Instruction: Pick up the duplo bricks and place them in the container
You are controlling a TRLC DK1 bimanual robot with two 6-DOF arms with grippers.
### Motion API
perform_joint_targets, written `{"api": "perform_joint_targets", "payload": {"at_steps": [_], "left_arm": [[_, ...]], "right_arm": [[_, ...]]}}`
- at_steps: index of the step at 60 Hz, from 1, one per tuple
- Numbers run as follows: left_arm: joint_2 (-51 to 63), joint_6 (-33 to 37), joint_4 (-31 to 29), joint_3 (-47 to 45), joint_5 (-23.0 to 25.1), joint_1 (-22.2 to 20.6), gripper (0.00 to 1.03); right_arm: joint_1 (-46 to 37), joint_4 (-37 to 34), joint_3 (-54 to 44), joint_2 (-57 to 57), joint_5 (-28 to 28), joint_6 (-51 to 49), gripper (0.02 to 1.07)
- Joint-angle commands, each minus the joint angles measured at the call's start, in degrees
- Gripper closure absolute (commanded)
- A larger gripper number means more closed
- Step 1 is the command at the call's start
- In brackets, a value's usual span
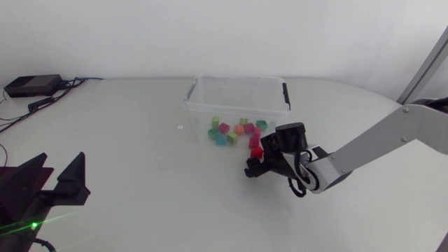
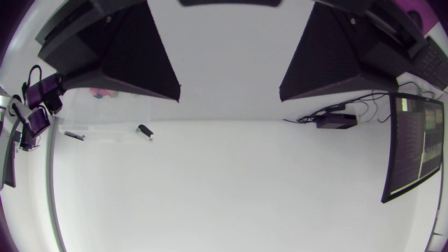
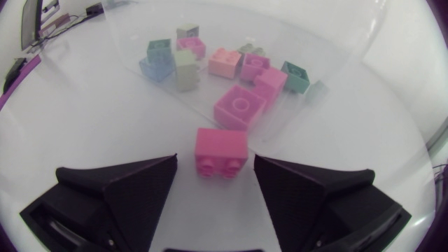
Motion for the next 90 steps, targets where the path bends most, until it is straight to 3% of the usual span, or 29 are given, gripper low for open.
{"api": "perform_joint_targets", "payload": {"at_steps": [1, 4, 12, 31, 42, 53, 70, 90], "left_arm": [[-0.5, -0.7, -0.6, -0.6, 0.2, 0.4, 0.04], [-0.5, -0.7, -0.6, -0.6, 0.2, 0.4, 0.04], [-0.5, -0.7, -0.6, -0.6, 0.2, 0.4, 0.04], [-0.5, -0.7, -0.6, -0.6, 0.2, 0.4, 0.04], [-0.4, -0.7, -0.6, -0.5, 0.2, 0.4, 0.04], [-0.4, -0.7, -0.6, -0.5, 0.2, 0.4, 0.04], [-0.5, -0.7, -0.6, -0.6, 0.2, 0.4, 0.04], [-0.5, -0.7, -0.6, -0.6, 0.2, 0.4, 0.04]], "right_arm": [[-0.5, 0.8, 1.0, 1.9, 0.0, 1.7, 0.54], [-0.5, 0.9, 1.0, 1.8, -0.1, 1.7, 0.64], [-0.5, 0.7, 0.9, 1.5, -0.6, 2.4, 0.72], [2.1, -3.6, -4.3, -13.2, 0.1, 2.6, 0.74], [3.0, -12.7, -4.7, -29.5, 0.5, 4.0, 0.73], [3.5, -19.4, 0.6, -36.6, 0.8, 4.2, 0.73], [3.7, -22.2, 13.2, -30.6, 0.8, 5.5, 0.73], [2.3, -17.5, 26.0, -11.3, 1.8, 6.5, 0.73]]}}
